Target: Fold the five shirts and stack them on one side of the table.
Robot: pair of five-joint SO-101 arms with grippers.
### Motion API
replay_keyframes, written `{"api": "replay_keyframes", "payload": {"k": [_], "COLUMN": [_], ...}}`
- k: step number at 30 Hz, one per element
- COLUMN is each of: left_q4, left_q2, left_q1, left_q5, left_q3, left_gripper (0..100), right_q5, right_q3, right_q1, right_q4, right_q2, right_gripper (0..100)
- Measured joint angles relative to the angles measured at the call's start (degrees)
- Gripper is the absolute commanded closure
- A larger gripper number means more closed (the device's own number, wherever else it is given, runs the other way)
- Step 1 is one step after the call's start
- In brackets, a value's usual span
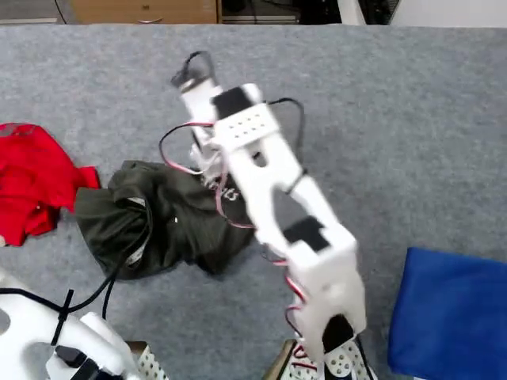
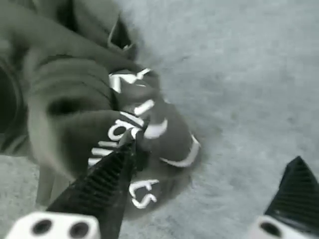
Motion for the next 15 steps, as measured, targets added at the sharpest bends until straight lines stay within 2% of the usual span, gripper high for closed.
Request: {"api": "replay_keyframes", "payload": {"k": [3,8,9,11,15], "left_q4": [-0.18,-0.18,-0.18,-0.18,-0.18], "left_q2": [0.0,0.0,0.0,0.0,0.0], "left_q1": [-1.58,-2.2,-2.2,-2.2,-2.2], "left_q5": [0.0,-2.55,-3.16,-3.69,-4.04], "left_q3": [0.0,0.0,0.0,0.0,0.0], "left_gripper": [82,82,82,82,82], "right_q5": [0.18,0.18,0.18,0.18,0.18], "right_q3": [-7.56,-19.08,-21.01,-23.65,-28.84], "right_q1": [-1.32,-1.49,-1.49,-0.97,2.2], "right_q4": [3.43,6.07,6.15,6.24,6.24], "right_q2": [9.58,19.52,20.57,21.45,21.54], "right_gripper": [67.9,96.6,99.8,96.3,99.4]}}
